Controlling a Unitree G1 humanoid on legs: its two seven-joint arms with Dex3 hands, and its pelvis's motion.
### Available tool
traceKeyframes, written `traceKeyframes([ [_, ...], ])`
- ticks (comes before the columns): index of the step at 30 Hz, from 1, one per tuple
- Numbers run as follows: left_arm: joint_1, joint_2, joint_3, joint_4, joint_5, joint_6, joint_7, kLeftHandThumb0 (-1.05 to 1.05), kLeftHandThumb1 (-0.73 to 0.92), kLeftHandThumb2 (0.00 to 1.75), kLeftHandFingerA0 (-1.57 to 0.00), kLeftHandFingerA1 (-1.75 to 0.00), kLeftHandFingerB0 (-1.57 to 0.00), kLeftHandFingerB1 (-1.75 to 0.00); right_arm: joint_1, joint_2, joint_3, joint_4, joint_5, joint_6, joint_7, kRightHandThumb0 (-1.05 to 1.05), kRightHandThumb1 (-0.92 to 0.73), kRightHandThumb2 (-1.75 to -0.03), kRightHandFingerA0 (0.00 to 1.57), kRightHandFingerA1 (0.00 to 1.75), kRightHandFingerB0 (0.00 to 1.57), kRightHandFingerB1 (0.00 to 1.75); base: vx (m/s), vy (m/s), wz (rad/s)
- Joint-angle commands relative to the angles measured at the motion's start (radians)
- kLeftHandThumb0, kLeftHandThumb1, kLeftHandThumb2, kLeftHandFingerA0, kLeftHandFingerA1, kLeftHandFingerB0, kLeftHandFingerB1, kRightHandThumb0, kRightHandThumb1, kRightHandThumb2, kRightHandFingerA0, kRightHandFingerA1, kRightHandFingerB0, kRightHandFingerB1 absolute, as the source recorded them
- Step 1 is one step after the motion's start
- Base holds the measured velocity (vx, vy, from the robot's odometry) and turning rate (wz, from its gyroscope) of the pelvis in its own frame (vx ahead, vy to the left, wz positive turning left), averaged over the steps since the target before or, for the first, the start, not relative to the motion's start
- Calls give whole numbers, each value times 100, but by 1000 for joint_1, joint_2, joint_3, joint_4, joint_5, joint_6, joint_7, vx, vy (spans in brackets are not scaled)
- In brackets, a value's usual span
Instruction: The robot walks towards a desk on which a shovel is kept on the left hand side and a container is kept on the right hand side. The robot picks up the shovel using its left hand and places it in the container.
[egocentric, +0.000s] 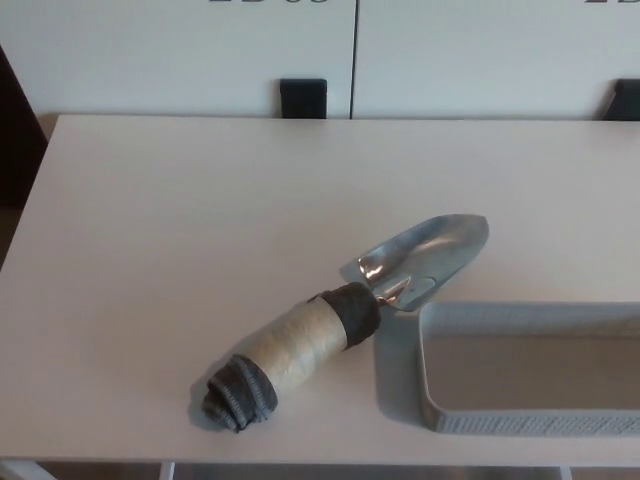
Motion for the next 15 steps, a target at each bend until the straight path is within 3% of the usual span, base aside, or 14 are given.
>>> traceKeyframes([
  [1,97,52,4,-166,-73,-80,-65,-49,54,56,-42,-39,-26,-33,50,-26,-21,-42,34,-1,37,-49,-66,-61,23,41,15,33,0,0,0],
  [5,157,103,22,-293,-96,-118,-97,-51,55,57,-41,-39,-25,-33,24,-19,-26,-10,50,-7,50,-48,-66,-60,22,41,15,33,0,0,0],
  [6,173,129,32,-334,-109,-129,-116,-59,44,74,-36,-49,-19,-41,23,-21,-28,-27,50,6,49,-49,-67,-61,22,41,14,32,0,0,0],
  [7,246,216,89,-467,-170,-136,-181,-57,53,56,-42,-36,-27,-32,7,-28,-26,2,36,-28,50,-56,-53,-81,17,51,11,44,0,0,0],
  [8,277,264,130,-525,-198,-135,-215,-59,53,57,-42,-35,-27,-32,7,-31,-27,-5,38,-26,55,-57,-53,-82,17,51,11,44,0,0,0],
  [9,282,299,161,-563,-234,-122,-241,-66,45,75,-38,-46,-22,-41,3,-32,-29,-20,36,-10,53,-56,-53,-82,17,51,11,44,0,0,0],
  [13,347,456,366,-624,-466,-96,-422,-66,42,73,-35,-46,-25,-43,-15,-32,-30,-7,34,6,54,-56,-53,-81,16,48,11,43,0,0,0],
  [14,373,464,403,-628,-497,-95,-447,-64,40,71,-37,-46,-26,-44,-15,-35,-31,-7,36,8,58,-52,-66,-61,21,41,14,33,0,0,0],
  [15,408,471,463,-636,-578,-99,-497,-64,39,71,-38,-47,-26,-44,-16,-37,-33,-7,39,18,61,-53,-66,-61,21,41,14,32,0,0,0],
])
